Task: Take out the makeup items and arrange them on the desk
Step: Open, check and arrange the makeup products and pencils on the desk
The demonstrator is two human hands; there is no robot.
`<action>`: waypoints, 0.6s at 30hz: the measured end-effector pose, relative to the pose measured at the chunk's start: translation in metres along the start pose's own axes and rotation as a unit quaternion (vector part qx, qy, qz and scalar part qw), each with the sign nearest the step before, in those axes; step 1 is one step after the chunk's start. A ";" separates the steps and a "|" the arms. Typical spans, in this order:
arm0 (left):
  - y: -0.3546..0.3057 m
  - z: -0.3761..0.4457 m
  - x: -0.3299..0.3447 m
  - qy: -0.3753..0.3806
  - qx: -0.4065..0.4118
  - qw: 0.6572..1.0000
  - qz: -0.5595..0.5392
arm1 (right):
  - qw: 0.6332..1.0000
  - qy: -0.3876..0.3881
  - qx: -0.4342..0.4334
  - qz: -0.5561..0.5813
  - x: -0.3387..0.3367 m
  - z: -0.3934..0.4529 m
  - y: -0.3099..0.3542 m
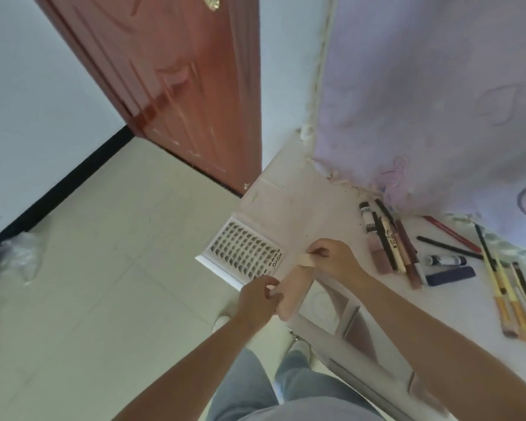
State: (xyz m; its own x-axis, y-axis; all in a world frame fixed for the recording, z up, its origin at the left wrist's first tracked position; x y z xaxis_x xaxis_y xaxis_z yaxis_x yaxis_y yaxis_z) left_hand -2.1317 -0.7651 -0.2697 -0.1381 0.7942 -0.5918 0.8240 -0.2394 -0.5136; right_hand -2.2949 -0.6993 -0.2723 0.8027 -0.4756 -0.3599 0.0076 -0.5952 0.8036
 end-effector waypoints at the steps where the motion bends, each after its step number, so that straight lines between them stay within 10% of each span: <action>1: 0.002 -0.003 0.002 -0.013 -0.013 1.000 -0.013 | 1.000 -0.016 -0.001 0.007 0.000 -0.001 -0.003; 18: 0.031 -0.015 0.016 -0.056 -0.098 0.991 -0.076 | 0.997 -0.072 -0.024 -0.031 0.009 -0.022 -0.009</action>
State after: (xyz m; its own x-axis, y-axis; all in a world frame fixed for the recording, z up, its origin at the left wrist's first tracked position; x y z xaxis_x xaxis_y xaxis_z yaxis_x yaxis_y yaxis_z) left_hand -2.1001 -0.7512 -0.2861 -0.3200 0.7436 -0.5870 0.8781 0.0002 -0.4785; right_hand -2.2750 -0.6841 -0.2724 0.7060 -0.5294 -0.4704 0.0846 -0.5964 0.7982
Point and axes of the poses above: each hand's wrist, its own z-axis towards the middle knuckle, its own x-axis out of the palm, y = z × x, the point moved 6 cm from there along z, towards the middle knuckle, and after that the axes turned 13 degrees about z, right-handed, at the moved point
